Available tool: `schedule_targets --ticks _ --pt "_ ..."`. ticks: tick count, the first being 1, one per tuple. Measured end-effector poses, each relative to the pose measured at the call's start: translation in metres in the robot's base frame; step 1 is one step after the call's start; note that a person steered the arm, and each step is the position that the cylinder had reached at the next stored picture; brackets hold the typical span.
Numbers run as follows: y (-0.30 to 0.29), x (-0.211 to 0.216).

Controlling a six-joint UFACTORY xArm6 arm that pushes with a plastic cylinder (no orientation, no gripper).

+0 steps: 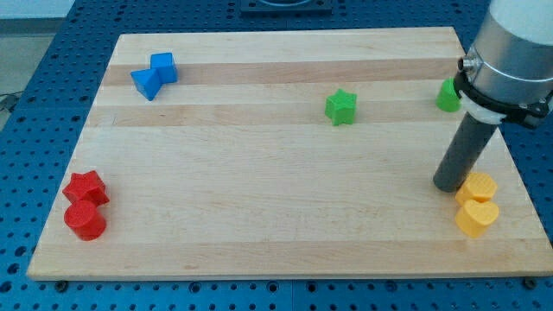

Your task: Push the yellow blocks towards the bottom right side board

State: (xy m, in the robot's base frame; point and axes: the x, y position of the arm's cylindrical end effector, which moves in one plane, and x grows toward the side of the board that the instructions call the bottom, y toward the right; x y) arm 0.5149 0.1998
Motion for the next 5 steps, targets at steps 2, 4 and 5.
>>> schedule_targets --ticks 2,4,5 --pt "-0.001 -0.027" --pt "0.046 -0.065" --pt "0.055 -0.065"
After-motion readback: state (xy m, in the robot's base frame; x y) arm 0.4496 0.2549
